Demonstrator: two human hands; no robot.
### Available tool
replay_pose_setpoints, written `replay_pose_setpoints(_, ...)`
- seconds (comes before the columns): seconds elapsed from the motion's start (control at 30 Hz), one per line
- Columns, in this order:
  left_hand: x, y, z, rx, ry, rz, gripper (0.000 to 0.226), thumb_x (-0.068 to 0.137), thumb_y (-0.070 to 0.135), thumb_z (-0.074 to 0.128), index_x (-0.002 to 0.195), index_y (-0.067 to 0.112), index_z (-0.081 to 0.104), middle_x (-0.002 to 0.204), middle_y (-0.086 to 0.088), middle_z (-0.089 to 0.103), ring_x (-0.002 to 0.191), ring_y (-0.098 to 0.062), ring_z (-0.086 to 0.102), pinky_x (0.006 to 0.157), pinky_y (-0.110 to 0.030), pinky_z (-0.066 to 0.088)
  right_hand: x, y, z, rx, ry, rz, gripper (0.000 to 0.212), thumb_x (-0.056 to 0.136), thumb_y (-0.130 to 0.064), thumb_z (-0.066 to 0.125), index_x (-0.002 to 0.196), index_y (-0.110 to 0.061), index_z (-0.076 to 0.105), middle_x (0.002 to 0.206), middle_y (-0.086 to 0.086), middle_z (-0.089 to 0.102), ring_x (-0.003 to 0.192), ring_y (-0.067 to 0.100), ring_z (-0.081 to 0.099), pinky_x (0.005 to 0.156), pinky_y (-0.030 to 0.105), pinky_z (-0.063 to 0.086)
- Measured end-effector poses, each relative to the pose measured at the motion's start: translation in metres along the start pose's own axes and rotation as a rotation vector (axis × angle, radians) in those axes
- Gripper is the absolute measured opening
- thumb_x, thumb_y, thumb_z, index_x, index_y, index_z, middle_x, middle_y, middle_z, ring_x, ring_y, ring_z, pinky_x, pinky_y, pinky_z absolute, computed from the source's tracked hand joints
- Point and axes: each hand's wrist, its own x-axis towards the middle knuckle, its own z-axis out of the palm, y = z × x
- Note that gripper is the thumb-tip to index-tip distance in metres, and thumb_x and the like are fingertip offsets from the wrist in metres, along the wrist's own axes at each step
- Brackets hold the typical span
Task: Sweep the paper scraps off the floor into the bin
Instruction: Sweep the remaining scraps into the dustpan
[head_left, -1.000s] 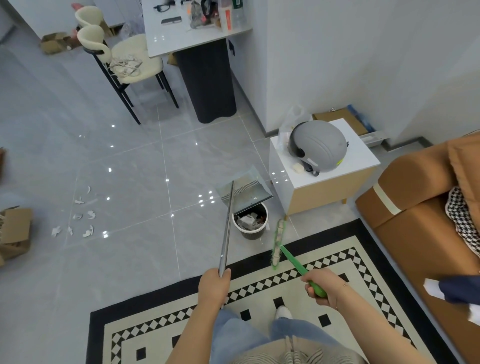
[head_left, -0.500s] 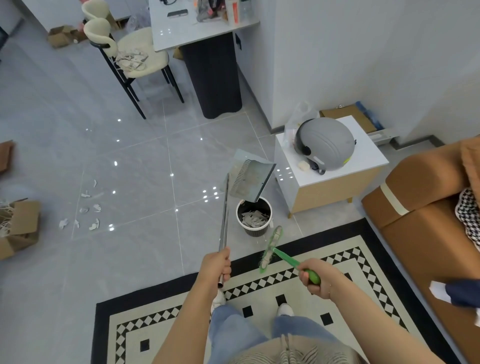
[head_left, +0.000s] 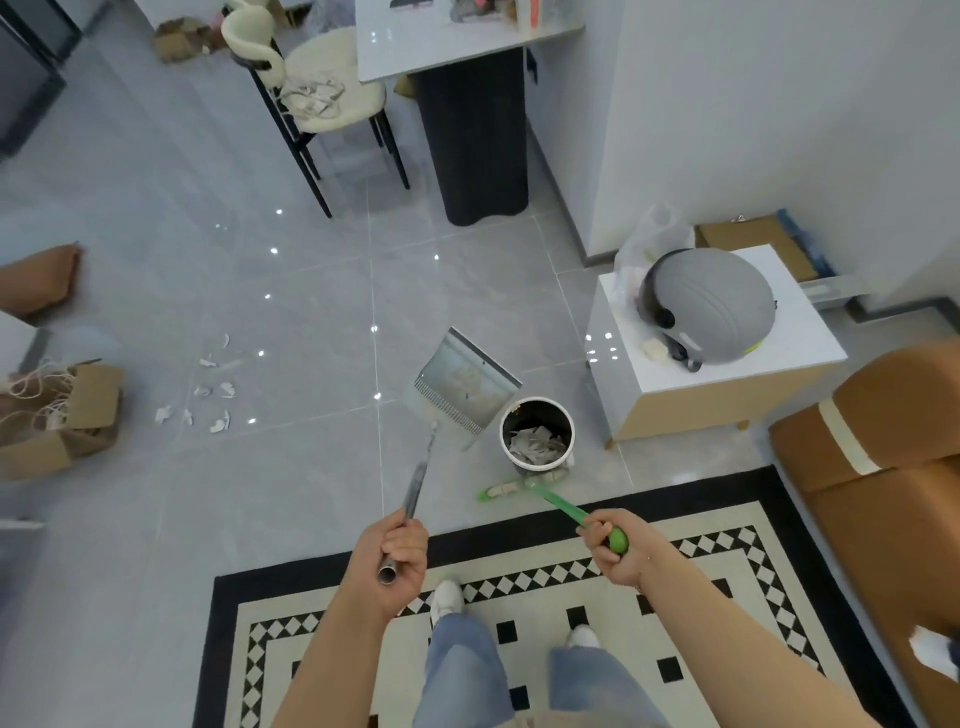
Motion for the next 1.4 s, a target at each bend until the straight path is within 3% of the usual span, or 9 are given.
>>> replay_pose_setpoints(0.1, -0.002, 0.012, -0.010, -0.009, 0.050, 0.051, 0.036, 0.102, 0.031, 0.035, 0.069, 0.016, 0.038, 0.033, 0.007, 0.035, 0.021, -0.003, 0.034, 0.022, -0.012, 0.028, 0.019, -0.012, 0.015, -0.026, 0.013, 0.020, 0.009, 0.095, -0.004, 0.043, 0.086, -0.005, 0.045, 0.038, -0.002, 0.042, 0.022, 0.005, 0.037, 0.024, 0.010, 0.017)
replay_pose_setpoints(0.33, 0.000, 0.029, -0.025, -0.043, 0.128, 0.098, 0.062, 0.101, 0.031, 0.035, 0.045, 0.008, 0.046, 0.033, 0.006, 0.033, 0.020, -0.004, 0.033, 0.022, -0.012, 0.026, 0.049, -0.041, 0.053, -0.124, 0.028, 0.027, 0.021, 0.095, -0.004, 0.038, 0.075, -0.008, 0.043, 0.035, -0.003, 0.041, 0.020, 0.004, 0.035, 0.022, 0.010, 0.014)
replay_pose_setpoints(0.57, 0.020, 0.031, -0.027, -0.081, 0.219, 0.107, 0.038, 0.102, 0.027, 0.035, 0.065, 0.017, 0.034, 0.033, 0.006, 0.033, 0.020, -0.003, 0.033, 0.021, -0.012, 0.028, 0.074, -0.079, 0.079, -0.213, 0.039, -0.022, 0.022, 0.095, -0.001, 0.037, 0.074, -0.009, 0.041, 0.032, -0.004, 0.039, 0.020, 0.002, 0.034, 0.022, 0.008, 0.014)
replay_pose_setpoints(0.8, 0.053, 0.041, -0.024, -0.065, 0.208, 0.007, 0.037, 0.102, 0.027, 0.033, 0.066, 0.021, 0.030, 0.033, 0.005, 0.033, 0.020, -0.004, 0.034, 0.022, -0.014, 0.030, 0.074, -0.110, 0.079, -0.777, 0.335, -0.097, 0.005, 0.091, 0.002, 0.050, 0.091, -0.003, 0.049, 0.062, 0.004, 0.047, 0.031, 0.006, 0.043, 0.029, 0.012, 0.033)
replay_pose_setpoints(0.97, 0.082, 0.054, -0.013, -0.028, 0.257, -0.049, 0.037, 0.102, 0.023, 0.034, 0.065, 0.019, 0.031, 0.032, 0.003, 0.032, 0.019, -0.005, 0.034, 0.021, -0.013, 0.029, 0.080, -0.118, 0.060, -1.153, 0.511, -0.115, 0.010, 0.090, 0.005, 0.047, 0.084, -0.002, 0.046, 0.065, 0.011, 0.049, 0.041, 0.014, 0.044, 0.037, 0.016, 0.033)
replay_pose_setpoints(1.03, 0.092, 0.060, -0.011, -0.023, 0.272, -0.066, 0.036, 0.101, 0.022, 0.034, 0.065, 0.019, 0.031, 0.031, 0.003, 0.032, 0.019, -0.005, 0.034, 0.021, -0.013, 0.030, 0.091, -0.116, 0.052, -1.226, 0.559, -0.105, 0.004, 0.090, 0.003, 0.047, 0.089, 0.000, 0.048, 0.066, 0.011, 0.051, 0.049, 0.016, 0.047, 0.041, 0.021, 0.037)
replay_pose_setpoints(1.13, 0.105, 0.073, -0.012, -0.013, 0.296, -0.056, 0.034, 0.101, 0.019, 0.033, 0.067, 0.017, 0.033, 0.031, 0.002, 0.033, 0.019, -0.005, 0.035, 0.022, -0.011, 0.031, 0.110, -0.103, 0.046, -1.304, 0.601, -0.099, 0.016, 0.091, -0.003, 0.047, 0.106, 0.003, 0.049, 0.069, 0.010, 0.053, 0.060, 0.019, 0.053, 0.053, 0.025, 0.041)
replay_pose_setpoints(1.27, 0.119, 0.095, -0.018, -0.037, 0.312, -0.068, 0.033, 0.101, 0.018, 0.033, 0.068, 0.017, 0.034, 0.031, 0.002, 0.034, 0.019, -0.007, 0.036, 0.023, -0.011, 0.031, 0.130, -0.074, 0.060, -1.351, 0.582, -0.074, 0.015, 0.092, -0.008, 0.049, 0.105, 0.000, 0.050, 0.068, 0.007, 0.053, 0.067, 0.021, 0.060, 0.057, 0.028, 0.049)
replay_pose_setpoints(1.4, 0.134, 0.125, -0.024, 0.058, 0.394, -0.107, 0.033, 0.100, 0.017, 0.035, 0.067, 0.017, 0.034, 0.030, 0.001, 0.033, 0.018, -0.007, 0.035, 0.023, -0.010, 0.030, 0.140, -0.052, 0.086, -1.362, 0.540, -0.067, 0.013, 0.091, -0.007, 0.049, 0.102, 0.000, 0.052, 0.070, 0.009, 0.054, 0.060, 0.018, 0.056, 0.047, 0.023, 0.042)
